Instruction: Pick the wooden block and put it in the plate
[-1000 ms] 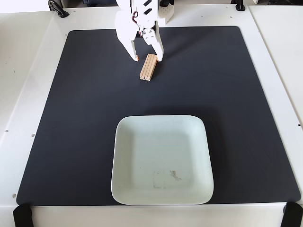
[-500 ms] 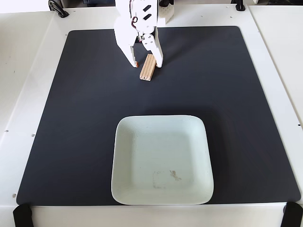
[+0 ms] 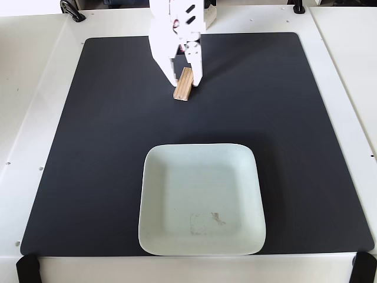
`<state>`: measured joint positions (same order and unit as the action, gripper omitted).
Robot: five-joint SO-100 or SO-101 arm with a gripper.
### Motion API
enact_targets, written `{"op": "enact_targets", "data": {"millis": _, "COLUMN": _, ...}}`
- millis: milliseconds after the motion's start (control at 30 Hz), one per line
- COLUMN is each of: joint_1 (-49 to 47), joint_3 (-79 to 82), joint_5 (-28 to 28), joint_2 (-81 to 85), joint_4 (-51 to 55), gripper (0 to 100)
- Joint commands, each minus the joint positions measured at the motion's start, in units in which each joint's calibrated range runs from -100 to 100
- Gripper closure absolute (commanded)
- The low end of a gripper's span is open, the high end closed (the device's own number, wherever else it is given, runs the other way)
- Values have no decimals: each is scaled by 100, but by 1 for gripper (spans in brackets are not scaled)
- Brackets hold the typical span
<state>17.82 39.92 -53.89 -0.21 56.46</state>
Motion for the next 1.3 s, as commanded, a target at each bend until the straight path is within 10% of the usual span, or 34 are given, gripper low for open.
{"op": "enact_targets", "data": {"millis": 0, "joint_1": 66, "joint_3": 61, "joint_5": 12, "joint_2": -63, "joint_4": -74, "gripper": 98}}
{"op": "enact_targets", "data": {"millis": 733, "joint_1": -640, "joint_3": 1123, "joint_5": -14, "joint_2": 3903, "joint_4": -109, "gripper": 99}}
{"op": "enact_targets", "data": {"millis": 1267, "joint_1": -1143, "joint_3": 637, "joint_5": 343, "joint_2": 2021, "joint_4": -4811, "gripper": 99}}
